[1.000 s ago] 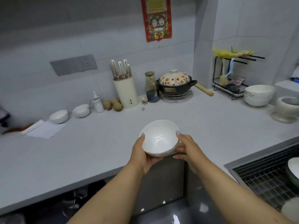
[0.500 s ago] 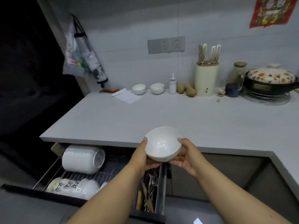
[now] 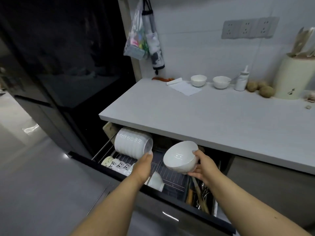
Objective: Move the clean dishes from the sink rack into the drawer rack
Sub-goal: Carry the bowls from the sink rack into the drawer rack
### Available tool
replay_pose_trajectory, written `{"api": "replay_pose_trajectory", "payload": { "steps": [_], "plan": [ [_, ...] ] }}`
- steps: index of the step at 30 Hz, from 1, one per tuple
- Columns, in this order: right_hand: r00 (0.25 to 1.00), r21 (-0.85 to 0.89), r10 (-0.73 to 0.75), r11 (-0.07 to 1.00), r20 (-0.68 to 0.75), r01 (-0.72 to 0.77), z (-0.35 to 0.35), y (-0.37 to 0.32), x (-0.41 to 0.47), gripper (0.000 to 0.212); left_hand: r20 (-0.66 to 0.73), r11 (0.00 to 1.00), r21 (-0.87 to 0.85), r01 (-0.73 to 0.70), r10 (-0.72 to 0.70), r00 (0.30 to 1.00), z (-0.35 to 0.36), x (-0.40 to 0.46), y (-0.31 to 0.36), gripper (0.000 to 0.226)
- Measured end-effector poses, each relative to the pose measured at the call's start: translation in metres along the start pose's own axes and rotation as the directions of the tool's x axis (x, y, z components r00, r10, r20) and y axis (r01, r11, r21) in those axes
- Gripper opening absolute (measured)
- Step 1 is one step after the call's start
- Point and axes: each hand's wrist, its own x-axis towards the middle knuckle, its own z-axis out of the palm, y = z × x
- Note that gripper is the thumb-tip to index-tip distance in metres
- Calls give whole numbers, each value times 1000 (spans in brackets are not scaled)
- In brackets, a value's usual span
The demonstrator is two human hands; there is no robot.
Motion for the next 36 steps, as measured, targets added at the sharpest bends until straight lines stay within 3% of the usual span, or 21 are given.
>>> {"api": "replay_pose_trajectory", "payload": {
  "steps": [5, 9, 12, 16, 20, 25, 29, 36],
  "plan": [
    [998, -134, 9, 991, -57, -16, 20, 18, 27, 29, -36, 940, 338, -53, 70, 997, -28, 15, -24, 66],
    [995, -256, 30, 965, -98, -54, 28, 30, 50, 36, -21, 834, 548, -68, 96, 995, -37, 30, -40, 54],
    [988, -378, 43, 921, -149, -97, 30, 44, 70, 37, 12, 772, 634, -58, 65, 998, -38, 43, -51, 61],
    [980, -496, 97, 851, -172, -171, 36, 62, 98, 42, 37, 707, 704, -67, 57, 998, -39, 59, -58, 65],
    [980, -590, 147, 783, -130, -196, 40, 91, 134, 72, 35, 630, 773, -72, 71, 997, -42, 80, -70, 66],
    [963, -685, 231, 680, -136, -260, 52, 108, 147, 60, 29, 559, 826, -71, 84, 996, -36, 98, -87, 68],
    [959, -698, 261, 667, -110, -261, 61, 122, 156, 82, 28, 528, 846, -72, 91, 995, -34, 106, -97, 68],
    [954, -685, 285, 678, -92, -268, 71, 145, 167, 91, 35, 459, 885, -78, 103, 994, -32, 112, -110, 70]
  ]
}}
